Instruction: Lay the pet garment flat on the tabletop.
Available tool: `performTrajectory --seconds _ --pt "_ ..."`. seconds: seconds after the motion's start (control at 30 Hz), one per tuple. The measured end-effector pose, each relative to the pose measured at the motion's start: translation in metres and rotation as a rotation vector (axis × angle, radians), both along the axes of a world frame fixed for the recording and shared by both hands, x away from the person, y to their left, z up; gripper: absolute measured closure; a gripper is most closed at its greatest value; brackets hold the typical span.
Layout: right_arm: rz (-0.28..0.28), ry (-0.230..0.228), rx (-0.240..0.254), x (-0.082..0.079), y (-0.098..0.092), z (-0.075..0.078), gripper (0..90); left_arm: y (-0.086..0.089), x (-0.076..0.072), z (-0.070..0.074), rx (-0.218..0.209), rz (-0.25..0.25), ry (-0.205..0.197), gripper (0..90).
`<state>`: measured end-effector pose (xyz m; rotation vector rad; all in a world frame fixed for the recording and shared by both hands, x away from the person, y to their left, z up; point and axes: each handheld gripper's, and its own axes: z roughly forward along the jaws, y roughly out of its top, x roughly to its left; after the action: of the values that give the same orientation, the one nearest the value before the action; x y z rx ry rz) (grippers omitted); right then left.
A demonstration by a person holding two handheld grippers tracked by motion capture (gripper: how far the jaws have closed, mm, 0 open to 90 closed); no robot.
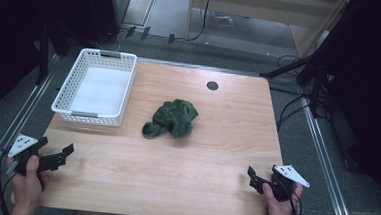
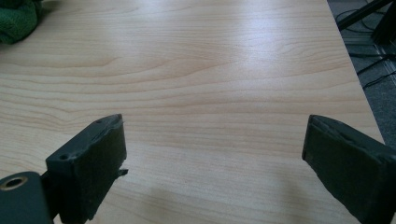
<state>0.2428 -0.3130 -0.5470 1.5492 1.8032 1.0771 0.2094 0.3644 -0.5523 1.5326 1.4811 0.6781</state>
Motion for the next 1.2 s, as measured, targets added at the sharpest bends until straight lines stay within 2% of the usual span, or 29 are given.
performTrajectory --seconds 0.5,0.8,1.03,1.2 --pt "0.004 0.001 -0.005 0.0 0.001 0.0 6.7 0.0 0.001 0.0 -0.002 -0.01 0.009 0.0" --pt "0.029 0.005 0.031 0.003 -0.001 0.004 7.7 -0.001 0.002 0.0 0.008 -0.01 0.013 0.0" --pt "0.056 -0.02 0.044 0.008 0.013 0.019 7.8 0.0 0.002 0.0 0.001 -0.015 0.013 0.0" --pt "0.086 -0.038 0.032 0.015 0.029 0.03 7.8 0.0 0.002 0.0 0.002 -0.02 0.012 0.0"
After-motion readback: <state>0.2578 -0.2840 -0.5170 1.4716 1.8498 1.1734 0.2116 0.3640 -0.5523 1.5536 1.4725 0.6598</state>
